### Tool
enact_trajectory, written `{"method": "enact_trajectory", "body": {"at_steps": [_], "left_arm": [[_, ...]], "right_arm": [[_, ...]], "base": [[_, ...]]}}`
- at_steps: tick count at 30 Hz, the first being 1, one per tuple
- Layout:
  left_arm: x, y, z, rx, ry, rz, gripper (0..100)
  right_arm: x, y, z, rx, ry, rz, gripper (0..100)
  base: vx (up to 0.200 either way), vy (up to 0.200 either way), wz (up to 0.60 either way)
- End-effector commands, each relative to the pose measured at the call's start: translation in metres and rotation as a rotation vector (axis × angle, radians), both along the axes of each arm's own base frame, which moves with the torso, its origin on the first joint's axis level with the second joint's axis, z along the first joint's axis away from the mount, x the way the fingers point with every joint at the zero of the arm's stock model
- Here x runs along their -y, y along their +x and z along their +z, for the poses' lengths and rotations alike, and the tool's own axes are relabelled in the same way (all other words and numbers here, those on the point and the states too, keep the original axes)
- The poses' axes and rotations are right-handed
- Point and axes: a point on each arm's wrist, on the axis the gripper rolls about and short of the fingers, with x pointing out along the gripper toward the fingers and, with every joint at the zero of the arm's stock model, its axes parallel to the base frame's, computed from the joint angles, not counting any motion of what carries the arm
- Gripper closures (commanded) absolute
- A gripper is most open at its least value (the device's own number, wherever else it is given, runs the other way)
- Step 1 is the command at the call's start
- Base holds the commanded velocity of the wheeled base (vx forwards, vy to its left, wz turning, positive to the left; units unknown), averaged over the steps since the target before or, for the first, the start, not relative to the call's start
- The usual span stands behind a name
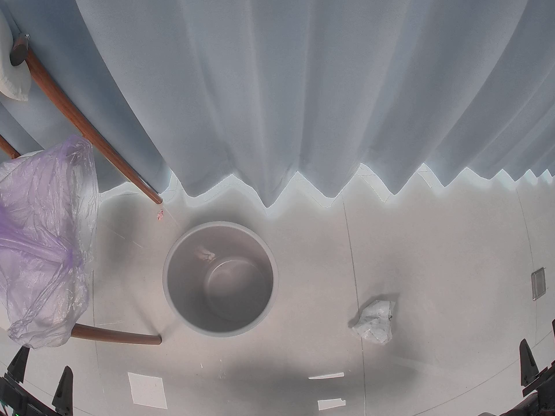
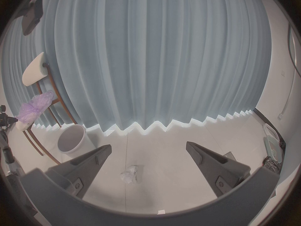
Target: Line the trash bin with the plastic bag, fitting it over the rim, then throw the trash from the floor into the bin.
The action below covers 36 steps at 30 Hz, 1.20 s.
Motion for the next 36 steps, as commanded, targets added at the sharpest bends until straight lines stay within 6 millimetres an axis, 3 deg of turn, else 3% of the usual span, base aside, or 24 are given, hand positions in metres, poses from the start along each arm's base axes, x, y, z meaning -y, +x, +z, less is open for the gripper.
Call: {"method": "enact_trajectory", "body": {"at_steps": [1,32,33,36], "left_arm": [[0.000,0.000,-0.004,0.001,0.000,0.003,0],[0.000,0.000,-0.003,0.012,0.015,-0.008,0],[0.000,0.000,-0.002,0.030,0.012,-0.006,0],[0.001,-0.005,0.031,0.332,0.021,-0.009,0]], "right_arm": [[0.000,0.000,-0.005,-0.001,0.000,0.000,0],[0.000,0.000,-0.005,-0.001,0.000,0.000,0],[0.000,0.000,-0.005,-0.001,0.000,0.000,0],[0.000,0.000,-0.005,-0.001,0.000,0.000,0]], "base": [[0.000,0.000,0.00],[0.000,0.000,0.00],[0.000,0.000,0.00],[0.000,0.000,0.00]]}}
